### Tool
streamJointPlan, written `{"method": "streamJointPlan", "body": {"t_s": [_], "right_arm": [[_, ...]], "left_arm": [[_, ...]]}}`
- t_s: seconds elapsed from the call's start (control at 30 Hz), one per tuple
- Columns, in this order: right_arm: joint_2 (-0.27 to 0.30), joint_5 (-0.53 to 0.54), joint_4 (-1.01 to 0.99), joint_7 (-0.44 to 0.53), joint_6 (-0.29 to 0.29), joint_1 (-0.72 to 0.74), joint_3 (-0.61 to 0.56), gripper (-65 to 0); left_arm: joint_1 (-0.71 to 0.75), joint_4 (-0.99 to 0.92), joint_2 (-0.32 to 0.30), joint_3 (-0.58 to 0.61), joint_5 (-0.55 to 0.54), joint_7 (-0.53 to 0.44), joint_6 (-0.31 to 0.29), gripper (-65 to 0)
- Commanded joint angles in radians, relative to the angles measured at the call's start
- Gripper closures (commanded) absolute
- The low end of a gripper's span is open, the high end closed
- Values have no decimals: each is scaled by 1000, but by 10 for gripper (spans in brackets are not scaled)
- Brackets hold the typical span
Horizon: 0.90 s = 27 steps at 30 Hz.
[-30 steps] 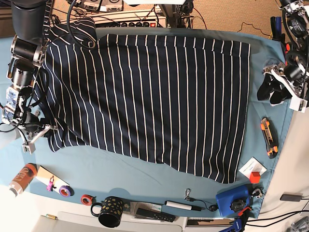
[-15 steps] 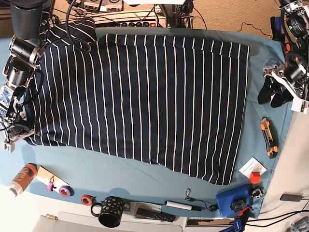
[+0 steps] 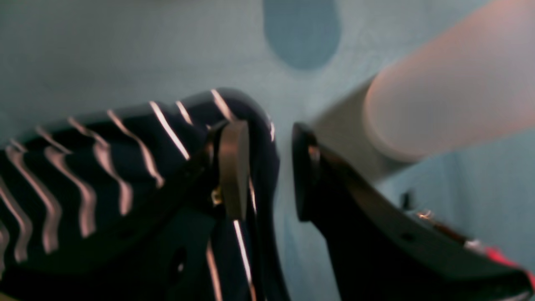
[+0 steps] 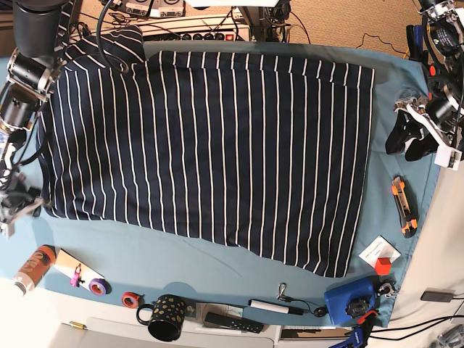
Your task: Layout the t-shirt on the table in an organized manner, then fold the t-shirt properly
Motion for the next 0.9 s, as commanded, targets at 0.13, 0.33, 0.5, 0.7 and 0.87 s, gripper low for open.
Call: {"method": "streamJointPlan", "body": {"t_s": [0.13, 0.33, 0.5, 0.7, 0.87], "right_arm": [[26, 185, 265, -102, 86, -59, 135, -183], [26, 375, 465, -267, 137, -192, 318, -183], [26, 499, 520, -444, 191, -285, 436, -183], [26, 728, 525, -594, 191, -436, 606, -183], [26, 913, 525, -631, 191, -608, 737, -183]], "left_arm": [[-5, 16, -18, -8, -5, 83, 50, -241], [-3, 43, -18, -8, -9, 214, 85, -170], [57, 116, -17, -8, -7, 220, 84, -127], [209, 233, -9, -8, 26, 216, 82, -130], [295, 234, 30, -8, 57, 216, 83, -149]]}}
